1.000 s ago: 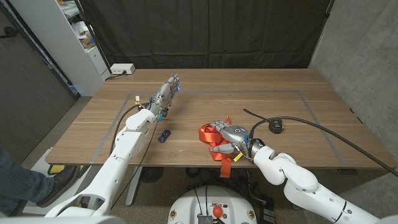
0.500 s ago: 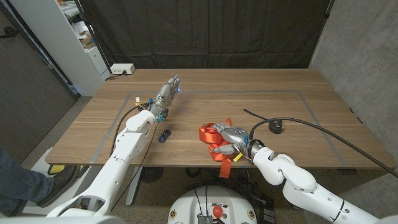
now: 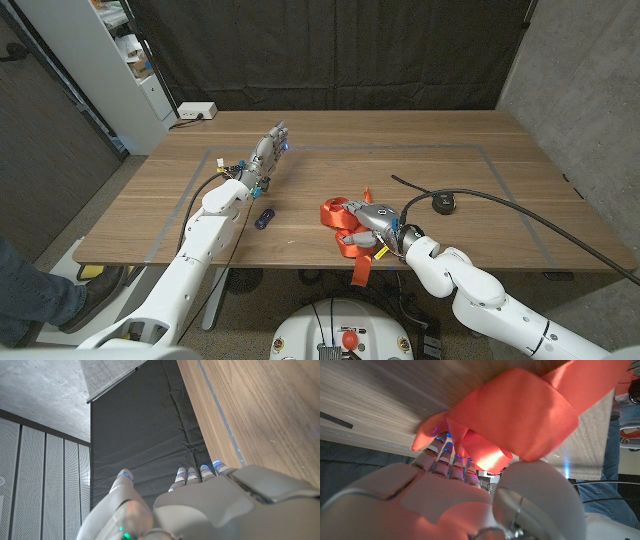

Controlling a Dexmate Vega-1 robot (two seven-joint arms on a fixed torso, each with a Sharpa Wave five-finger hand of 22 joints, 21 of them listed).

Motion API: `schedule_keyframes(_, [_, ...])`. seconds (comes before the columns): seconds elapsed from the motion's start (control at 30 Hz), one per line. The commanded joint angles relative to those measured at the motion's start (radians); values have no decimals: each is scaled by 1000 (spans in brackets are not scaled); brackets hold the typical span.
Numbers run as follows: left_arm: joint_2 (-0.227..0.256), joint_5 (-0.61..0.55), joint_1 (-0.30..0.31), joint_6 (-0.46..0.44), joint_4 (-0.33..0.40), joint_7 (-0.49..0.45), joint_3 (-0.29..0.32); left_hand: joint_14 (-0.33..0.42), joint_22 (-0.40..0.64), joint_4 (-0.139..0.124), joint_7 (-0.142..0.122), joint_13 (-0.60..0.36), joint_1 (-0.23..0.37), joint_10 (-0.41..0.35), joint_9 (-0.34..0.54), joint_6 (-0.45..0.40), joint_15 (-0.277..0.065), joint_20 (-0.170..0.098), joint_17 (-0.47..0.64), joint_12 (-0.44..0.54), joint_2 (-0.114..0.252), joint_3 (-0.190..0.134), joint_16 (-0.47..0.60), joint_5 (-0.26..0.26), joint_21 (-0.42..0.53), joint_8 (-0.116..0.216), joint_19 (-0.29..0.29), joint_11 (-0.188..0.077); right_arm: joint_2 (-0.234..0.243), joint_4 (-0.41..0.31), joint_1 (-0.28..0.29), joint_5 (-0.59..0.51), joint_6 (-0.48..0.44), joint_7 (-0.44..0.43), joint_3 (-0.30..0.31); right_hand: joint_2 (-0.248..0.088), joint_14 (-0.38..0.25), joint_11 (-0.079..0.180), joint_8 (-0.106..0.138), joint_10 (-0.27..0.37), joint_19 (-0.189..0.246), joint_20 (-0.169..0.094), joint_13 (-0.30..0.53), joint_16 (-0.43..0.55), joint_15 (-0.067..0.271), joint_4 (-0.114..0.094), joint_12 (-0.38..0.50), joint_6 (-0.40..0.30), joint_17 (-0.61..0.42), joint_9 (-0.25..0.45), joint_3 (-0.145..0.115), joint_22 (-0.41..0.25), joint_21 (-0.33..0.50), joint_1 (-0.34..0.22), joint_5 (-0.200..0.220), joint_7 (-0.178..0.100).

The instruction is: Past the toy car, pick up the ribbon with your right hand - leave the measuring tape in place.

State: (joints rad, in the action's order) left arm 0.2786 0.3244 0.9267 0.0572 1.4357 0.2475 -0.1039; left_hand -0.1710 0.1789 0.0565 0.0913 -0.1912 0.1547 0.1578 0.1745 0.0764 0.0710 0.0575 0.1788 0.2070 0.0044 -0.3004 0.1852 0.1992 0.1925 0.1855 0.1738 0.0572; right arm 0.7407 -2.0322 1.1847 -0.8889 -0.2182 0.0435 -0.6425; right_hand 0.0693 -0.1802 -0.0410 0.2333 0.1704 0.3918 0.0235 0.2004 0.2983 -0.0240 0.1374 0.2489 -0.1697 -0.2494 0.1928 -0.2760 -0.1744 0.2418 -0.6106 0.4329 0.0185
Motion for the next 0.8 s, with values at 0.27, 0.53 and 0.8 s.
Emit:
schedule_keyframes(0.27, [-2, 0, -3, -9, -3, 0, 1, -23, 3, 5, 1, -2, 1, -1, 5, -12, 8, 7, 5, 5, 7, 0, 7, -3, 7, 9, 86, -5, -12, 32, -3, -20, 6, -96, -14, -29, -151, 34, 28, 146, 133, -14, 13, 72, 44, 4, 35, -126, -47, 2, -17, -15, 46, -68, 20, -34])
schedule_keyframes(0.53, [-3, -4, -16, -11, -17, 5, -4, -23, 3, 6, 1, -2, 1, 0, 5, -13, 8, 9, 5, 4, 8, 0, 7, -3, 6, 9, 87, -2, -20, 48, -5, -20, 10, -133, -15, -39, -208, 61, 41, 195, 175, -29, 19, 110, 67, 7, 46, -180, -74, 4, -12, -19, 63, -95, 16, -54])
schedule_keyframes(0.8, [-10, -5, -28, -7, -35, 8, -5, -22, 3, 7, 1, -2, 0, -1, 5, -14, 8, 10, 5, 4, 9, 0, 7, -3, 6, 9, 88, -5, -30, 67, -18, -14, 14, -146, -20, -51, -358, 109, 76, 322, 290, -57, 34, 200, 116, 4, 84, -316, -133, 7, 10, -27, 116, -134, 0, -101])
